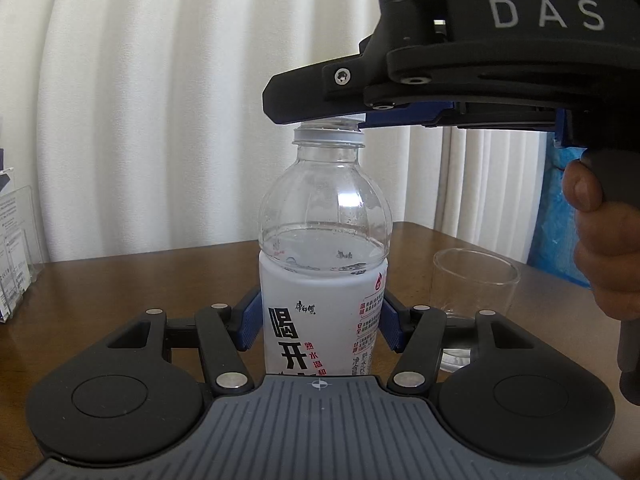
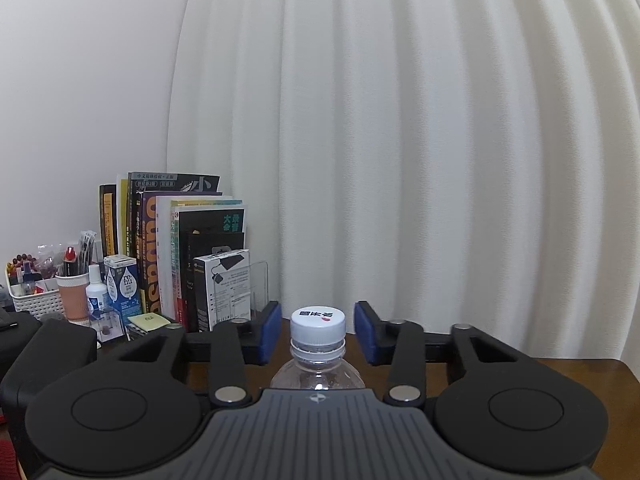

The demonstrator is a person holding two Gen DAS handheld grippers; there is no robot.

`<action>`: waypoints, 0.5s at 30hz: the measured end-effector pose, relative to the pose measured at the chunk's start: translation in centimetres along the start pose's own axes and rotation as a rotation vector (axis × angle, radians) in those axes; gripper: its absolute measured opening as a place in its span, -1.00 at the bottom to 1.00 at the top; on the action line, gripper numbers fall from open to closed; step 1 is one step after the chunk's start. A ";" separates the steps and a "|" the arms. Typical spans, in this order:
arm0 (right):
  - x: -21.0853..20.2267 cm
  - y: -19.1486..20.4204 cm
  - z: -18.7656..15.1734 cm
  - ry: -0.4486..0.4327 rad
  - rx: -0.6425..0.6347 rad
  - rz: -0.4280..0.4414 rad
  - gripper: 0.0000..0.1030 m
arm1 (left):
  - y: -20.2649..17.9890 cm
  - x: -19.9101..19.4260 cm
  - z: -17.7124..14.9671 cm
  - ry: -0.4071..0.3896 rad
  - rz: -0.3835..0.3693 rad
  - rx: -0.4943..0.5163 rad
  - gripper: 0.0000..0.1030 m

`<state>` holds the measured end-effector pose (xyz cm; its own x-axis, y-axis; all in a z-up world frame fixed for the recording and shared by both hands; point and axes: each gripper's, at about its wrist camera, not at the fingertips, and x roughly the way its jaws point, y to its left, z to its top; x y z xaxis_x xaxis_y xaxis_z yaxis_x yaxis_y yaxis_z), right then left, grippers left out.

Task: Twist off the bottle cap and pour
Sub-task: 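Regrip the white cap with the right gripper and twist it loose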

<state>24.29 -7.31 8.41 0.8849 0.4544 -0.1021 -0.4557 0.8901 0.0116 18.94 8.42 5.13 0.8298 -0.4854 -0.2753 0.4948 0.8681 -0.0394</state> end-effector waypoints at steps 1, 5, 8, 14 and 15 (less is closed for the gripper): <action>0.0 0.1 -0.1 -0.001 -0.001 0.000 -0.32 | 0.0 0.0 0.0 0.000 0.000 0.000 0.13; 0.3 0.0 0.2 0.001 -0.009 0.013 -0.38 | 0.3 0.4 0.3 0.004 -0.003 0.000 0.13; 0.2 -0.4 0.4 0.015 -0.021 0.036 -0.39 | 0.2 0.6 0.3 0.004 -0.004 0.002 0.13; 0.8 -2.0 1.3 0.056 -0.057 0.151 -0.39 | 0.2 0.8 0.4 0.002 -0.003 -0.003 0.13; 1.0 -2.6 1.5 0.068 -0.055 0.190 -0.39 | 0.2 0.8 0.4 0.002 -0.004 -0.003 0.13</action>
<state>26.52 -9.11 9.76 0.7749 0.6087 -0.1702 -0.6199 0.7845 -0.0168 19.79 8.16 5.25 0.8275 -0.4883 -0.2771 0.4969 0.8667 -0.0434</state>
